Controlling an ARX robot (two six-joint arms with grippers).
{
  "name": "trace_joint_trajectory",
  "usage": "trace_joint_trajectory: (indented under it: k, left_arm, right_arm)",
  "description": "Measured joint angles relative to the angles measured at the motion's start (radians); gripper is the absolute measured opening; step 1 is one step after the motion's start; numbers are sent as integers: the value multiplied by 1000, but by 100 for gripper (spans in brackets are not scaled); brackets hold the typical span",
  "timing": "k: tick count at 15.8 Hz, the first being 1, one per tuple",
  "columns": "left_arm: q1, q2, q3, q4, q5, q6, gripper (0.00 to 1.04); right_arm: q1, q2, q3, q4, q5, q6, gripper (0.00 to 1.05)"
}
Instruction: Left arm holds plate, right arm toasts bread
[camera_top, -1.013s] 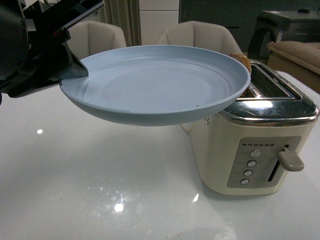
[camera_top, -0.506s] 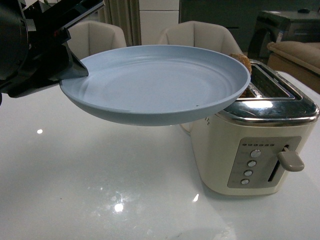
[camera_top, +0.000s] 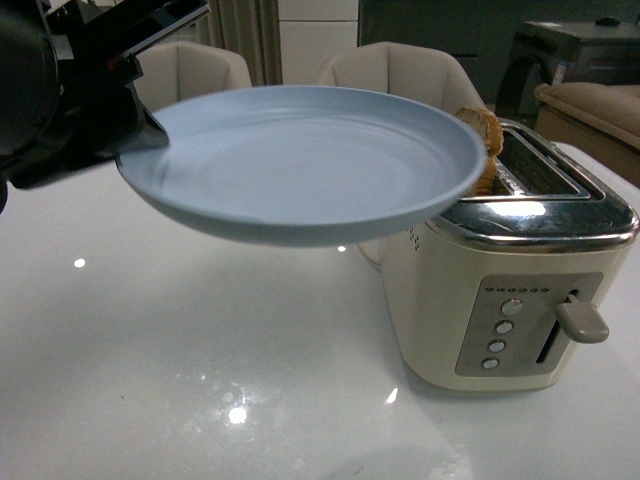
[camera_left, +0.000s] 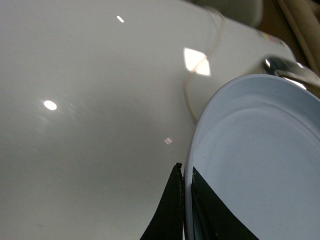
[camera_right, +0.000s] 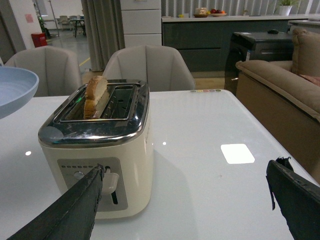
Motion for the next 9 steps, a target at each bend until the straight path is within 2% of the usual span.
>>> trace_joint_trajectory:
  k: [1, 2, 3, 6, 9]
  left_arm:
    - [-28, -2, 2, 11, -202, 0, 3]
    - [-39, -8, 2, 4, -315, 5, 3]
    - [-40, -14, 2, -2, -347, 7, 3]
    - [-21, -17, 3, 18, -328, 0, 3]
    - [49, 47, -5, 95, -281, -70, 3]
  right_arm:
    - [0, 0, 0, 0, 0, 0, 98]
    - [0, 0, 0, 0, 0, 0, 98]
    - [0, 0, 0, 0, 0, 0, 98]
    - [0, 0, 0, 0, 0, 0, 98]
    - [0, 0, 0, 0, 0, 0, 98]
